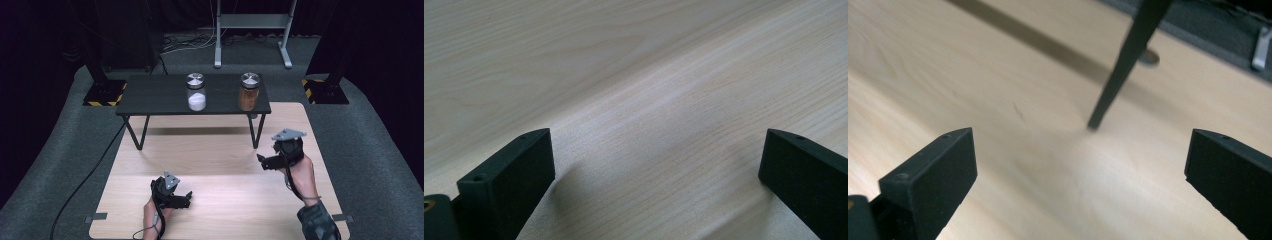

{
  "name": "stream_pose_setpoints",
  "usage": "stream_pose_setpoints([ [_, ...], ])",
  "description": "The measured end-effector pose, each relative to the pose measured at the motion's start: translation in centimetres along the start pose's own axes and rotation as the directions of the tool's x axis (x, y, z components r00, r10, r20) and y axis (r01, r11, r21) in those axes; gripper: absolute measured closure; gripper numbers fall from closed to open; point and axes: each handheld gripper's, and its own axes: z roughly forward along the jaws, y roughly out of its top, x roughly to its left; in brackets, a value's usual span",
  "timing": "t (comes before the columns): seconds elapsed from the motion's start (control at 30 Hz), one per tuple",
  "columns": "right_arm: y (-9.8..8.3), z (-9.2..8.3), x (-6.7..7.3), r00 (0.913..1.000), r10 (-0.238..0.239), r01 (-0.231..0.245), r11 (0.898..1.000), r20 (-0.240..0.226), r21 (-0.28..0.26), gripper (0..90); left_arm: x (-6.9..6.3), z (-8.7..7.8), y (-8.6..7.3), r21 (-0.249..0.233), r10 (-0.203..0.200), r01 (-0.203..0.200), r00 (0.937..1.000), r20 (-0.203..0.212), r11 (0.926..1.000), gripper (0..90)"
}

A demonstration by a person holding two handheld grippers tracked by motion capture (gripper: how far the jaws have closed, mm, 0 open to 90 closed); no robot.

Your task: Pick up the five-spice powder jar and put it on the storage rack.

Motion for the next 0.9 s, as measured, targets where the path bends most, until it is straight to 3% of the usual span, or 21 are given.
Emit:
stream_pose_setpoints([
  [0.23,-8.3,0.4,1.9,0.9970,0.069,-0.070,0.997,0.034,0.028,0.0,0.0,0.0,0.1,0.002,0.005,-0.005,1.0000,-0.001,1.0000,1.1],
  [0.4,-12.7,0.2,2.6,0.9891,0.140,-0.141,0.990,0.046,0.031,0.0,0.0,0.0,0.1,0.001,0.005,-0.005,1.0000,0.000,1.0000,1.2],
  [0.5,-13.9,-0.2,2.7,0.9824,0.176,-0.178,0.984,0.064,0.025,0.0,0.0,0.0,0.1,0.001,0.006,-0.006,1.0000,0.000,1.0000,1.2],
  [0.63,-14.4,-0.4,2.9,0.9782,0.187,-0.191,0.981,0.091,0.038,0.0,0.0,0.0,0.1,0.001,0.006,-0.006,1.0000,0.000,1.0000,1.2],
  [0.73,-15.4,-0.6,2.8,0.9693,0.224,-0.227,0.973,0.102,0.026,0.0,0.0,0.0,0.1,0.002,0.005,-0.005,1.0000,0.001,1.0000,1.2],
  [0.9,-15.9,-0.4,3.0,0.9663,0.234,-0.238,0.971,0.108,0.029,0.0,0.0,0.0,0.1,0.001,0.006,-0.006,1.0000,0.001,1.0000,1.2],
])
